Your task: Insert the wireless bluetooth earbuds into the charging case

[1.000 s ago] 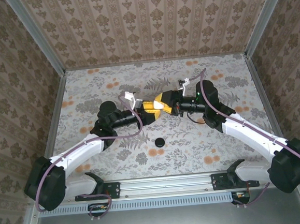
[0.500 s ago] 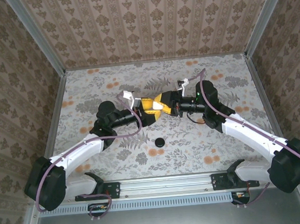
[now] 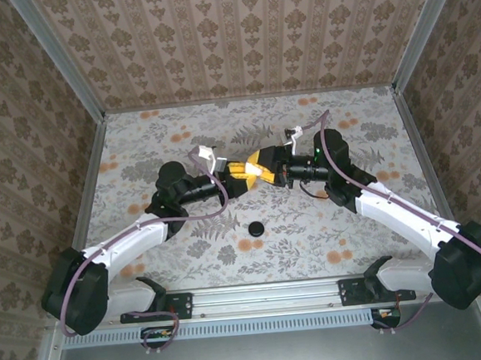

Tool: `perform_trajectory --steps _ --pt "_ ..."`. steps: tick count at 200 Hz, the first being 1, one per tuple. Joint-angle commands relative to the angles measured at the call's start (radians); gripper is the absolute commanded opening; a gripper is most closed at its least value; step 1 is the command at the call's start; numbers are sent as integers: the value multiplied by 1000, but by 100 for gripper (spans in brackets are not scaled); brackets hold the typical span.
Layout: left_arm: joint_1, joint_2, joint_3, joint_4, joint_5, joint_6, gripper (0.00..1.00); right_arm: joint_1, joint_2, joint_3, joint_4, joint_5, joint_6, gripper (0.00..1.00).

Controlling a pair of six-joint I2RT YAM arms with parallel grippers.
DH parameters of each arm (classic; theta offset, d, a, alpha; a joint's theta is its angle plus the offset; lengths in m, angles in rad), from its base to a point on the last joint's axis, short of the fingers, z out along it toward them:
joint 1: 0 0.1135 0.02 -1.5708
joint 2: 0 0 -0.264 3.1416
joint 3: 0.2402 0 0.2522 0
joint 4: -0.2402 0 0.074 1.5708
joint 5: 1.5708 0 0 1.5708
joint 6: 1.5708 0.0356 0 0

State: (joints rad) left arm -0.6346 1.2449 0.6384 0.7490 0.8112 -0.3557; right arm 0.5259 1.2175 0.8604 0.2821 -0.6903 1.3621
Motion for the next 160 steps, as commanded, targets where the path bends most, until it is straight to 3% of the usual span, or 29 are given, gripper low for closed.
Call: perform_trajectory --steps 1,24,53,79,96,132,160 --pt "3 2 4 50 13 -9 26 14 13 0 12 -48 -4 30" --pt "3 -3 1 49 8 -7 26 16 16 -1 8 -48 -8 30" --pt "3 -10 2 44 2 -5 54 16 19 0 8 -49 -9 30" --pt "3 -12 4 38 4 2 60 16 20 3 5 -53 -10 30" --pt "3 -10 4 38 12 3 55 16 19 4 3 -54 -11 30" --pt "3 -4 6 33 23 7 29 16 17 12 2 -55 -9 30" --pt "3 -8 2 36 20 10 21 16 16 18 0 -55 -9 30"
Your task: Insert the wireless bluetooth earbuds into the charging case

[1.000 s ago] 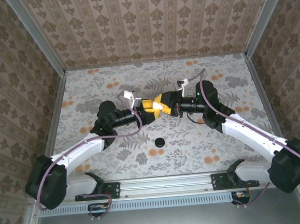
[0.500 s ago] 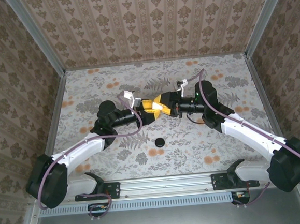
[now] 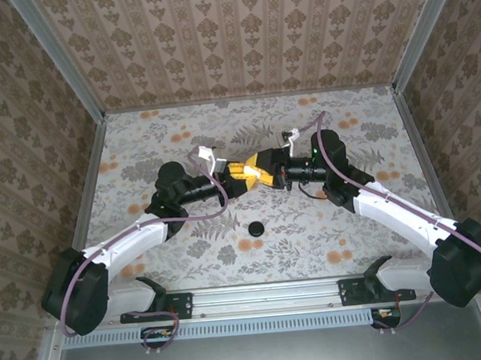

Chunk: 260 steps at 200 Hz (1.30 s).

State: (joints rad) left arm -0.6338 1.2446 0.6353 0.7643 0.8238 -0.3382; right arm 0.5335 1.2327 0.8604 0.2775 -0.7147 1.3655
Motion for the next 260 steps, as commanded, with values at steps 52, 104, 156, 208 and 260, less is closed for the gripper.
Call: perform_trajectory --steps 52,104,156,208,260 --pt "13 -43 -3 -7 -1 11 8 -20 -56 29 -61 -7 -119 53" --pt "46 -122 -7 -96 37 4 3 19 -176 132 -441 183 -603 53" --pt "51 -171 -8 -161 80 -11 0 64 -131 155 -396 137 -676 56" --pt "51 -177 -13 -160 100 -18 0 85 -62 212 -446 162 -693 55" --pt "49 -189 -17 -163 118 -28 0 60 -40 231 -469 221 -661 52"
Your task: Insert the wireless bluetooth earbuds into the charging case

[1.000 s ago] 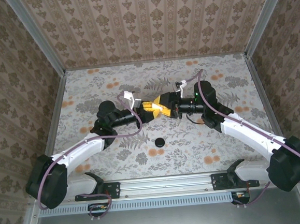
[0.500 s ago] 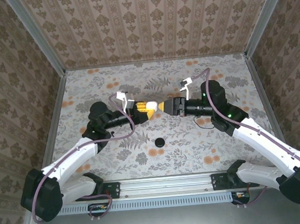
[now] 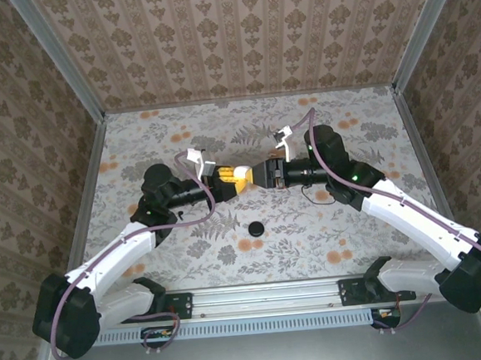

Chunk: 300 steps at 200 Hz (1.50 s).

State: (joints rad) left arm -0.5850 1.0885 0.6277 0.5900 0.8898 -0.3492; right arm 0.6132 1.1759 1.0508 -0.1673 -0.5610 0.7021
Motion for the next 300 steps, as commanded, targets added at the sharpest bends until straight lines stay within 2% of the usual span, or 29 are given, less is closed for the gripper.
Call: perform_trajectory --steps 1,64,102,146,181,203,235,237,300 --pt "1 -34 -11 12 52 -17 0 -21 17 41 -24 67 4 52" --pt "-7 -35 -21 26 47 -42 0 -67 62 27 23 25 63 52" --pt "13 -55 -35 -28 1 -35 0 -80 27 8 17 22 75 53" --pt "65 -105 -62 -151 -77 1 0 -120 -42 15 -72 41 53 54" --pt "101 -158 -89 -209 -119 15 0 -121 -23 53 -191 119 -6 53" --pt "120 -212 -114 -261 -152 32 0 -107 46 96 -290 214 -9 49" --pt "123 -297 -145 -345 -183 59 0 -27 204 161 -362 356 -24 46" --pt "145 -302 -146 -349 -185 60 0 -24 208 164 -362 362 -25 46" --pt "175 -430 -161 -527 -215 120 0 50 659 416 -470 492 -36 43"
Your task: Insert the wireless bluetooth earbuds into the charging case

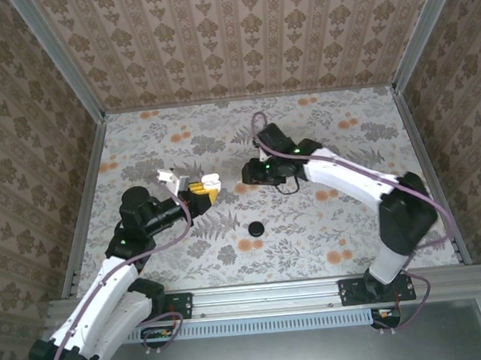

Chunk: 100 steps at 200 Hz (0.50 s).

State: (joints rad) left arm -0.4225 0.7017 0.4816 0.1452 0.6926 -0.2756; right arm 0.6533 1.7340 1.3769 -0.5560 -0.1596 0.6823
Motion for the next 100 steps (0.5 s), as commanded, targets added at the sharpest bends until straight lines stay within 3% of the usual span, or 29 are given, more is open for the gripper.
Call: perform_trajectory --steps 1,100 --pt "13 -45 -15 -84 -17 47 0 11 107 93 -82 92 -17 43" --pt "16 -83 -38 -127 -34 52 0 19 447 393 -203 203 -20 37"
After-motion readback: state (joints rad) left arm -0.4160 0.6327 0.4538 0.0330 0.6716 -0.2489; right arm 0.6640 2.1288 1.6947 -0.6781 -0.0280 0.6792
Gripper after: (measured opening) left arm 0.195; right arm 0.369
